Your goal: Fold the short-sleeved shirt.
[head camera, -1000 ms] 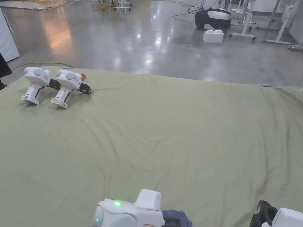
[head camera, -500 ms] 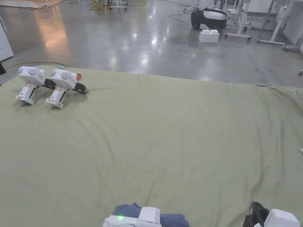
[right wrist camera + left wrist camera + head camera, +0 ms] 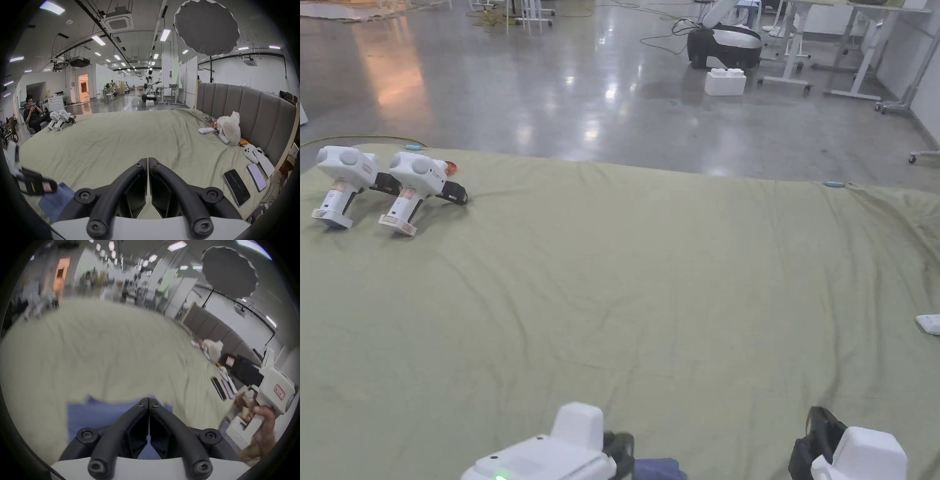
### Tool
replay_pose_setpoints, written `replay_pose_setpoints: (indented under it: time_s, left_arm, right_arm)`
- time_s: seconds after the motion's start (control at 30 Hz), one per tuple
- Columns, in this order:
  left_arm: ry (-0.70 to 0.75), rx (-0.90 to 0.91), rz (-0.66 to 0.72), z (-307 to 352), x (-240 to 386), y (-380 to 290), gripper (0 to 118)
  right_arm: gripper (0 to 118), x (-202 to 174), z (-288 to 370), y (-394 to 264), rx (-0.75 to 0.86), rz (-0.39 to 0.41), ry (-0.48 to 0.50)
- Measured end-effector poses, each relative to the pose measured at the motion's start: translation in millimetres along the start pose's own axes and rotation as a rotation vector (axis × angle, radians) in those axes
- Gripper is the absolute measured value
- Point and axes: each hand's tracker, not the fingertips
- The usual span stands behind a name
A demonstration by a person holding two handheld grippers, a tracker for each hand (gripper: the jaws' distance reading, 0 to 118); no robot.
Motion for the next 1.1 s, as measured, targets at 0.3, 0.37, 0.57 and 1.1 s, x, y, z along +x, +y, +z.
replay_pose_setpoints:
  time_s: [0.3,0.37,0.57,1.1]
  left_arm:
    - [0.367,0.501,-0.238,46.2,-8.1,46.8,2]
    - [0.439,0.568,-0.257,53.9,-12.0,48.6,2]
    - [0.531,0.628,-0.187,66.7,-36.5,54.5,2]
    - [0.52,0.418,-0.04,80.1,-86.3,0.9,2]
  right_arm:
    - [2,-28.3,0.9,40.8,0.181,0.032,0.008]
    - [2,-29.9,1.5,46.5,0.229,0.021,0.0]
    - [2,-32.1,6.7,58.8,0.297,0.036,-0.028]
    - [2,-102.3,41.2,-51.0,-0.064,0.173,0.269]
